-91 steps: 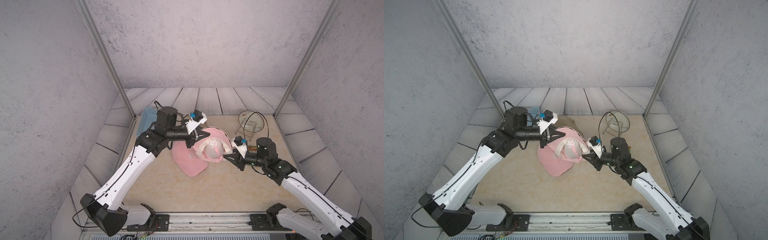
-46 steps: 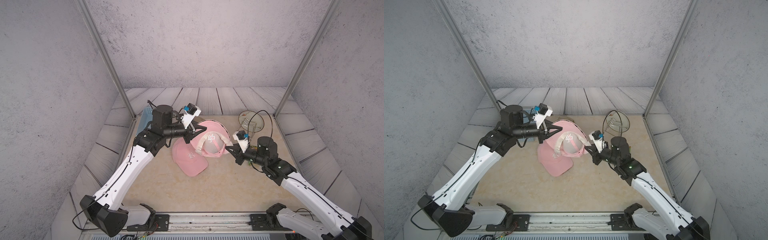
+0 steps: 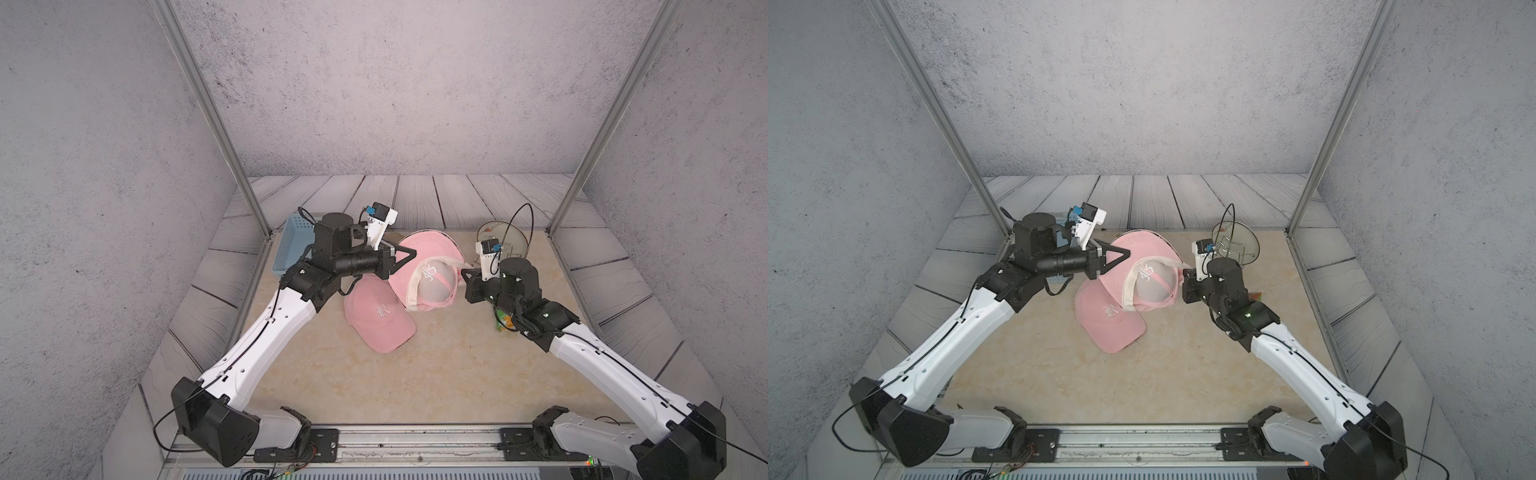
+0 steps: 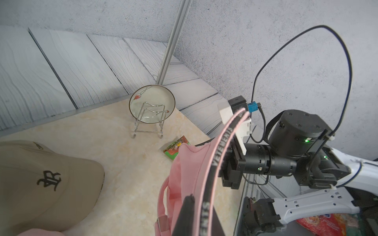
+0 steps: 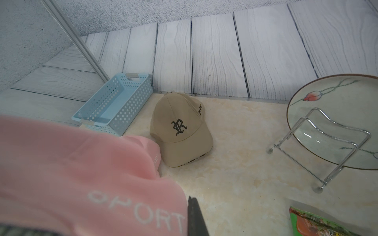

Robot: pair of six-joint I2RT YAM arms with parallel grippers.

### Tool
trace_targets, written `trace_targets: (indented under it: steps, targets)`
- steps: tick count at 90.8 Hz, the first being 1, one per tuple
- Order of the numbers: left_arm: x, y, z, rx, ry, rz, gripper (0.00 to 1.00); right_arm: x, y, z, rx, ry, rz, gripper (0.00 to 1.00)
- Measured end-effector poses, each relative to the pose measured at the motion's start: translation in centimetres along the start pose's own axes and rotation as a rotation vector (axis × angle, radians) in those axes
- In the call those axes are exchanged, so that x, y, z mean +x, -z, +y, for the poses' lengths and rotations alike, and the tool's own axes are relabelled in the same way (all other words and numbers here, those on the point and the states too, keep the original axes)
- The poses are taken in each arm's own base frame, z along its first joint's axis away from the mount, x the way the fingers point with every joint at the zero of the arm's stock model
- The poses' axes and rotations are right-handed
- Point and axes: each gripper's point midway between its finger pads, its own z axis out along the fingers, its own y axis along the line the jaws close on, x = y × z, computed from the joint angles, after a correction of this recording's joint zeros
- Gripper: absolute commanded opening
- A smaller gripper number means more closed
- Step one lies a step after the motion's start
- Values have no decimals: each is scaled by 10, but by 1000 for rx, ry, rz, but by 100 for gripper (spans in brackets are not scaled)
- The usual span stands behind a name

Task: Turn the baseball cap inside out
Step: Turn over the baseball cap.

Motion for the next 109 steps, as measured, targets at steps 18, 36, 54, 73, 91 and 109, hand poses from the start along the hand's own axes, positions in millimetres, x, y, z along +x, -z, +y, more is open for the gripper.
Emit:
trace_targets:
  steps: [18, 36, 54, 73, 91, 109]
  targets:
    - [7, -6, 14, -42, 95, 19, 0, 13, -9, -5, -34, -22, 41, 14]
    - [-3, 2, 24, -103, 96, -23, 0, 28, -17, -21, 4, -71, 93, 27]
    - [-1, 2, 24, -100, 113, -21, 0, 31, -17, -21, -5, -88, 108, 12]
    - [15, 1, 42, -168, 143, -12, 0, 40, -15, -28, 47, -131, 149, 0]
    - [25, 5, 48, -207, 170, -39, 0, 45, -13, -23, 38, -139, 182, 0]
    - [24, -1, 38, -121, 192, -46, 0, 55, -10, -12, -60, -105, 211, 21]
